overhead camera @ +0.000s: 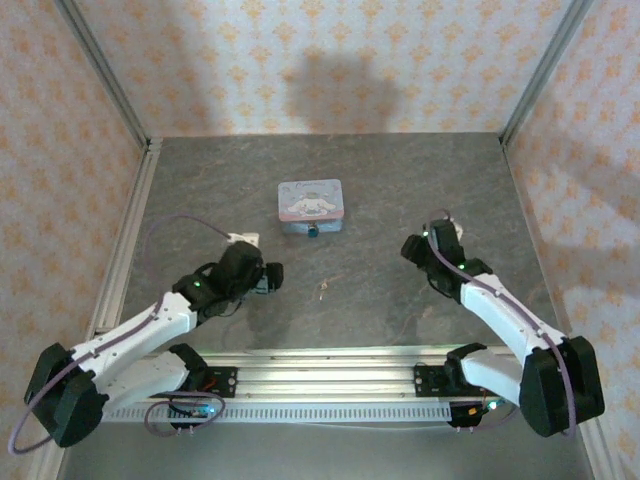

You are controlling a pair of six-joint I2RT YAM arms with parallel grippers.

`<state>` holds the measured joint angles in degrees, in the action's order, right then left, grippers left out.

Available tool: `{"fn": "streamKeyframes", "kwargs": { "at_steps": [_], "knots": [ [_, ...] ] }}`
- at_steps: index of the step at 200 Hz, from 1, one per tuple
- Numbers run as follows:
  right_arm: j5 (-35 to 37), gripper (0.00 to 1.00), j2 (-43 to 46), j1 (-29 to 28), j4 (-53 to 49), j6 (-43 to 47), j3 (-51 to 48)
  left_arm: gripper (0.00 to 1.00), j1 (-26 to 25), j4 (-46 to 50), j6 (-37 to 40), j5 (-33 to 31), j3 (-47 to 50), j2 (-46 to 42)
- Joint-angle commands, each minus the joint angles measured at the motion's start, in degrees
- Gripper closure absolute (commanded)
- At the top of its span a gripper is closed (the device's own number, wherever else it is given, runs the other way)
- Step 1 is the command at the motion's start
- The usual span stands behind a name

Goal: Unlock a padlock with a key

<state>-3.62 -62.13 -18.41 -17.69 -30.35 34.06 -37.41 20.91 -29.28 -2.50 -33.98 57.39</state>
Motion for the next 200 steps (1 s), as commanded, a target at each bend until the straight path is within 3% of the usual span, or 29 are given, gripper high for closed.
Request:
{"fn": "streamKeyframes", "kwargs": {
  "at_steps": [1, 21, 42, 64, 85, 177, 200],
  "knots": [
    [-2.89, 0.35, -2.69, -5.63, -6.03, -5.08, -0.25, 0.23, -6.37, 0.19, -6.01, -5.60, -3.22, 7.30],
    [-3.16, 0.35, -7.73, -7.99, -6.69, -4.66, 1.91, 0.25, -11.05, 1.24, -5.81, -6.92, -9.45, 17.90],
    [-4.41, 0.35, -12.92, -8.82, -8.33, -3.28, 5.33, 0.36, -14.16, 1.54, -4.49, -7.60, -15.64, 27.14],
    [-5.48, 0.35, -16.08, -8.83, -8.73, -2.36, 7.30, 0.50, -15.44, 3.11, -2.71, -7.33, -21.97, 35.20],
    [-6.48, 0.35, -17.38, -8.87, -7.94, -2.22, 7.58, 0.57, -15.84, 5.58, -1.67, -6.85, -27.11, 40.81],
    [-8.07, 0.34, -19.13, -8.90, -6.83, -1.02, 7.33, 0.75, -15.83, 11.35, 0.08, -6.29, -33.20, 47.49],
    [-8.43, 0.34, -19.08, -8.83, -6.57, -1.26, 7.33, 0.76, -15.84, 11.09, -0.07, -6.12, -33.14, 47.88]
  ]
}}
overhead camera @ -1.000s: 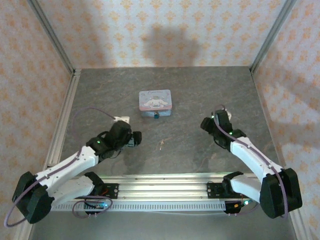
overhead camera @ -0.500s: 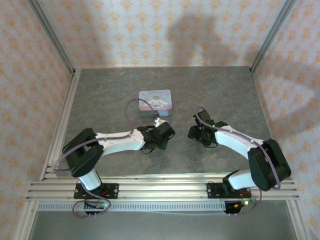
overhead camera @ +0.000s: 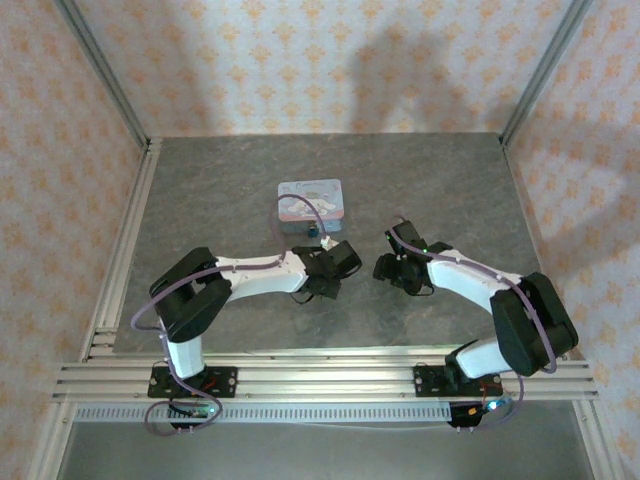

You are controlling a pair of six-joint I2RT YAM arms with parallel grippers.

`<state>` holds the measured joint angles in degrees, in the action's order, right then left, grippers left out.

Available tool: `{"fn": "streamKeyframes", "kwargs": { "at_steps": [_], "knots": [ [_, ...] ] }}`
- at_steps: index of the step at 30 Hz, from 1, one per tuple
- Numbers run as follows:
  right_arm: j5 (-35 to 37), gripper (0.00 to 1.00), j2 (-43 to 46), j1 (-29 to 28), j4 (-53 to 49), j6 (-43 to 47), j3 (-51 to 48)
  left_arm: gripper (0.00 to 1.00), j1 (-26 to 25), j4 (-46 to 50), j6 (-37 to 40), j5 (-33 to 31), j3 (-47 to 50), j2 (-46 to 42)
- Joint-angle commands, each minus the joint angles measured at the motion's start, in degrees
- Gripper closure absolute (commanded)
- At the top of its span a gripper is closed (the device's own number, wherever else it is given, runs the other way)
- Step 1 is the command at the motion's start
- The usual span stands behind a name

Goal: Unlock a padlock with a key

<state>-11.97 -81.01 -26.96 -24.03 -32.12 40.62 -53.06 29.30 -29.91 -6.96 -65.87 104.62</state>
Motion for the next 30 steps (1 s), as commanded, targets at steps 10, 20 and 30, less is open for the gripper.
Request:
{"fn": "streamKeyframes", "kwargs": {
  "at_steps": [10, 20, 30],
  "knots": [
    [-0.43, 0.34, -0.98, -0.29, -0.10, 0.10, 1.37, 0.76, -0.17, 2.02, 0.68, -0.80, -0.89, 1.67],
    [-2.22, 0.34, -1.21, -0.32, 0.60, -1.21, 1.92, 0.79, -0.21, -0.53, 0.72, 2.32, 0.46, 1.91],
    [-7.31, 0.34, -1.89, -0.35, 2.80, -4.47, 2.02, 0.95, -0.55, -1.99, 2.25, 2.06, 2.00, 1.50]
  ]
}}
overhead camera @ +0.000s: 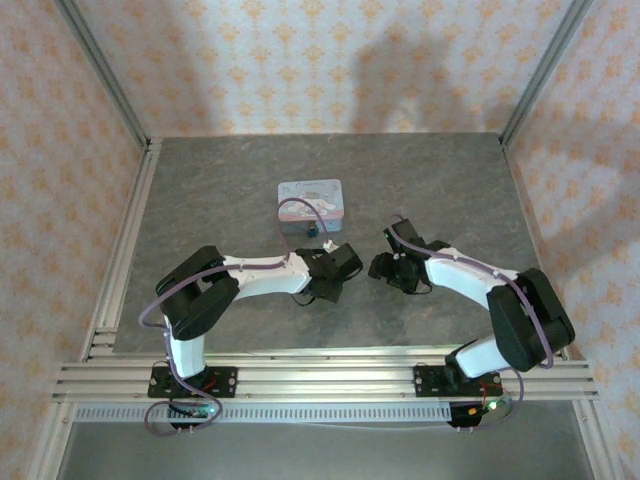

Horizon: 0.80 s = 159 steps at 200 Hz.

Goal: Unlock a padlock with a key

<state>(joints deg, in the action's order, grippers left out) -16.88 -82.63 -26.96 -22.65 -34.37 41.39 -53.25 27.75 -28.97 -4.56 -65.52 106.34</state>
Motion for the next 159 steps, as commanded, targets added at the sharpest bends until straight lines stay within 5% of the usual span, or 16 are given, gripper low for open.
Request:
{"fn": "streamKeyframes", "kwargs": {
  "at_steps": [1, 80, 159],
  "knots": [
    [-3.34, 0.34, -0.33, -0.29, 2.08, -2.91, 1.06, 0.97, -0.36, -0.70, 1.70, -0.36, 2.14, -0.71],
    [-16.36, 0.37, -2.56, -0.34, 14.26, -14.07, -2.29, 1.00, -0.23, -9.40, 7.36, 0.81, 11.26, -8.11],
    [-20.90, 0.41, -3.50, -0.29, 18.46, -15.90, -2.98, 1.00, -0.22, -14.61, 11.10, 4.54, 15.29, -12.46]
  ]
}}
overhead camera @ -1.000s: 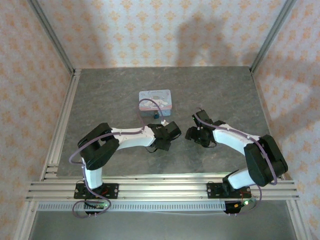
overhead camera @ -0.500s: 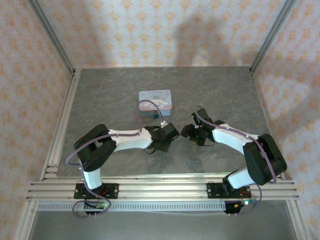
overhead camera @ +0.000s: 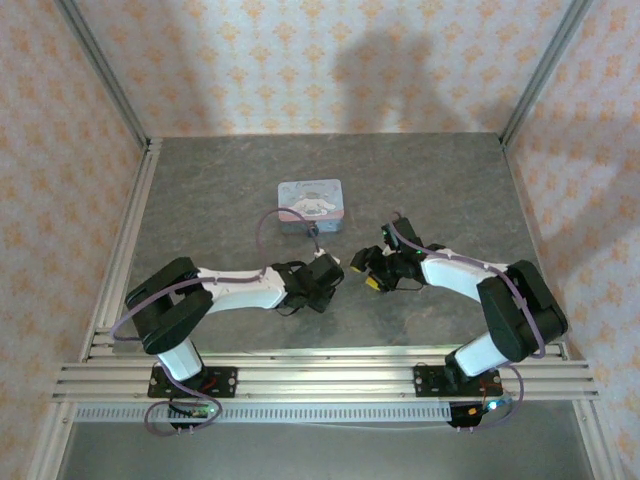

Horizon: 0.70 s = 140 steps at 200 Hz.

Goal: Unlock a padlock with a key

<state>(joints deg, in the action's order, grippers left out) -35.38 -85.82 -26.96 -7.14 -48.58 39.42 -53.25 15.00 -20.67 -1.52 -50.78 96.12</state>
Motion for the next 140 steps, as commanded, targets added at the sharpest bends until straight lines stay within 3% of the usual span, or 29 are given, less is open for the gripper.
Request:
{"fn": "streamKeyframes", "kwargs": {
  "at_steps": [1, 91, 140],
  "knots": [
    [-2.45, 0.41, -0.31, -0.29, 3.02, -1.69, -1.01, 1.00, -0.25, -1.89, 2.85, 1.51, 0.58, -2.28],
    [-5.27, 0.48, -0.55, -0.31, 5.16, -3.41, -1.97, 1.00, 0.29, -4.22, 5.32, 3.71, 2.90, -5.88],
    [-11.97, 0.51, 0.43, -0.29, 6.96, -2.80, -0.53, 1.00, 0.43, -4.74, 8.14, 5.49, 3.87, -12.01]
  ]
}}
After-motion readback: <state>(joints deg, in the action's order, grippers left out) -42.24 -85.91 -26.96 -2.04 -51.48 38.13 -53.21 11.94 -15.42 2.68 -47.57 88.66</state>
